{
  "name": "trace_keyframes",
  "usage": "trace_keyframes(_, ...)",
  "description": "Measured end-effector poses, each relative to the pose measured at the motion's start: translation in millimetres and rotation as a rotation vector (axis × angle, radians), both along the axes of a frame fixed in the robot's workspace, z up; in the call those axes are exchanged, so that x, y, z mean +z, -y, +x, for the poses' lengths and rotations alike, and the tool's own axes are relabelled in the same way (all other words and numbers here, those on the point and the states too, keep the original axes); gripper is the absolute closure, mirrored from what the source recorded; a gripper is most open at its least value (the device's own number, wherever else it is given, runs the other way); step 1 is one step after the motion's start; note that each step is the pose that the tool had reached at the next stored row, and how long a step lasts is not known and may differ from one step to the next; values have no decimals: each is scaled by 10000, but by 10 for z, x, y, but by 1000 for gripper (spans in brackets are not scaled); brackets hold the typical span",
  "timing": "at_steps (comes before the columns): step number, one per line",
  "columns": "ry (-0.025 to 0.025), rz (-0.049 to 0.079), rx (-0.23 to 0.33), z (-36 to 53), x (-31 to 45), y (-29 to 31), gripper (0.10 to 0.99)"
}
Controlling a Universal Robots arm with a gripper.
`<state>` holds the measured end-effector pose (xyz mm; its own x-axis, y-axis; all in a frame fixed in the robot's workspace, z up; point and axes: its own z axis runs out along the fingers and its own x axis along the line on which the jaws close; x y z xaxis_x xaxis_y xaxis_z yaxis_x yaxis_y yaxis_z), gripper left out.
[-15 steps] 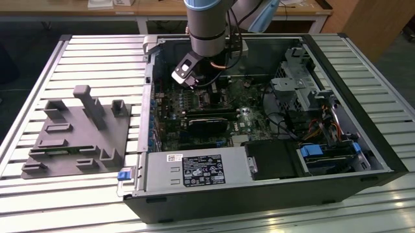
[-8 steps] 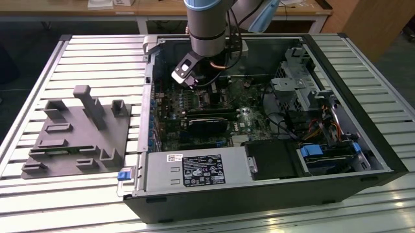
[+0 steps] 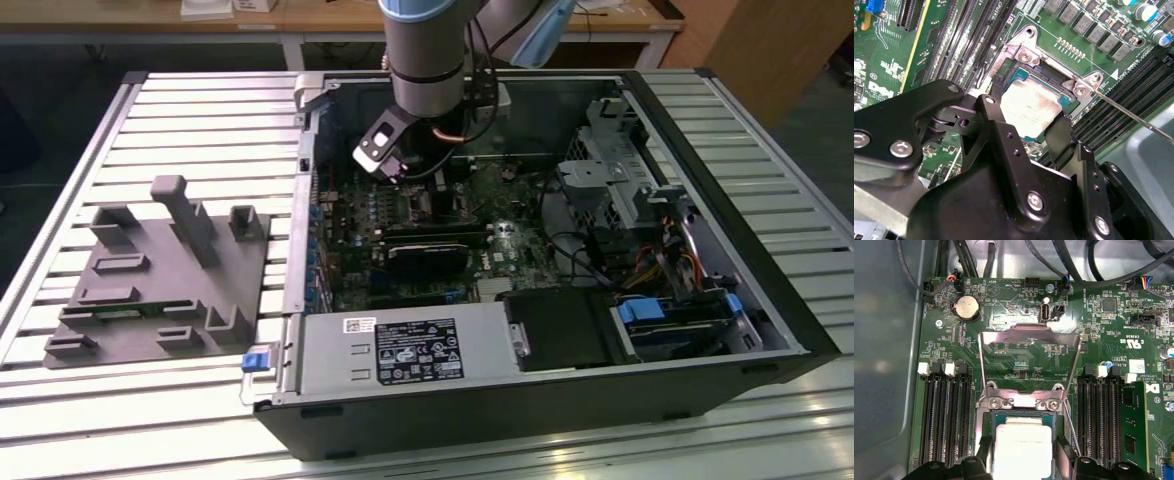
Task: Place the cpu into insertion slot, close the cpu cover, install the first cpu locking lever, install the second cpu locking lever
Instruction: 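Place the cpu into insertion slot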
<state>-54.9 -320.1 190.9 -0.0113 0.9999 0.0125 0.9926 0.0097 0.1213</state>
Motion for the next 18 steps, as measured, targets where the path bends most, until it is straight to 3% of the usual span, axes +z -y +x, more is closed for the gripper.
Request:
trace_keyframes(10, 0, -1, -1, 0, 144, 0, 475)
trace_keyframes(15, 1, 1, 0, 0, 147, 0, 475)
trace_keyframes(18, 0, 1, -1, 0, 150, 0, 553)
